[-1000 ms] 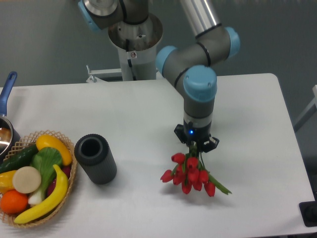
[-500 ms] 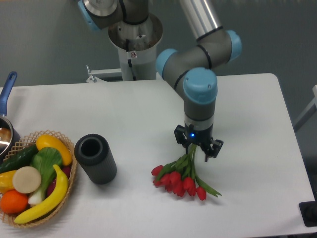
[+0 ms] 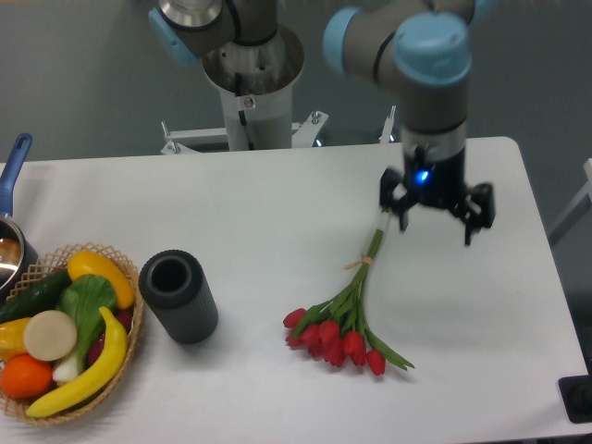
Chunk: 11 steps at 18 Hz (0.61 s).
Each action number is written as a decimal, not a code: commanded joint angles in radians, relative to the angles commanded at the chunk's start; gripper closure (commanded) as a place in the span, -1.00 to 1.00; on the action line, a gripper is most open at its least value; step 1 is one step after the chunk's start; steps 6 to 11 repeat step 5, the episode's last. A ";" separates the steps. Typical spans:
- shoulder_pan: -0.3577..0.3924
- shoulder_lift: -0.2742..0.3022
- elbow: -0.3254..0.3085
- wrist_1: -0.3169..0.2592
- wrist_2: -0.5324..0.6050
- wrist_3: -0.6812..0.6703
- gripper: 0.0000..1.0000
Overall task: Place the flowers on the table
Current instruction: 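Open the gripper and lift it up away from the tulips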
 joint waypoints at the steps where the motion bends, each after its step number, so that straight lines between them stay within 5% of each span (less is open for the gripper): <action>1: 0.018 0.012 0.008 -0.037 -0.002 0.043 -1.00; 5: 0.081 0.043 0.000 -0.094 -0.037 0.206 -1.00; 11: 0.081 0.043 0.000 -0.094 -0.037 0.206 -1.00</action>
